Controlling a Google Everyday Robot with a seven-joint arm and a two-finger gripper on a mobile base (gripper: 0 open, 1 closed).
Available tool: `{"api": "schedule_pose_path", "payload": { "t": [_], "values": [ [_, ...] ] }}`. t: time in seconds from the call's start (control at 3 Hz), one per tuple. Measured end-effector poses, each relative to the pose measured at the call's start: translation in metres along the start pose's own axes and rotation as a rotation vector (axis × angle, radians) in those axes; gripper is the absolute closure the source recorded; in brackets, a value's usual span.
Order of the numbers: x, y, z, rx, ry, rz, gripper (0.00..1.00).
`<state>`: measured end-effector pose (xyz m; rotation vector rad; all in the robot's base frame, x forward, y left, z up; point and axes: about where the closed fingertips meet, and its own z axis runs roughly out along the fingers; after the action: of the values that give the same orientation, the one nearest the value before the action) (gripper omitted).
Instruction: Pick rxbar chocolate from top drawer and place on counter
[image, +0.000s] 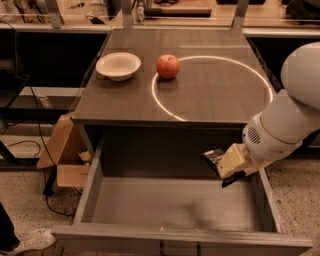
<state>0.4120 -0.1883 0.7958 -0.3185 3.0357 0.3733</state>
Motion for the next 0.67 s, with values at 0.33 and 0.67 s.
{"api": "schedule_pose_path", "payload": {
  "t": [0.33, 0.67],
  "values": [
    [-0.015, 0.002, -0.018, -0.015, -0.05, -0.005, 1.0],
    [-0.02, -0.005, -0.046, -0.016, -0.1, 0.009, 1.0]
  ]
}}
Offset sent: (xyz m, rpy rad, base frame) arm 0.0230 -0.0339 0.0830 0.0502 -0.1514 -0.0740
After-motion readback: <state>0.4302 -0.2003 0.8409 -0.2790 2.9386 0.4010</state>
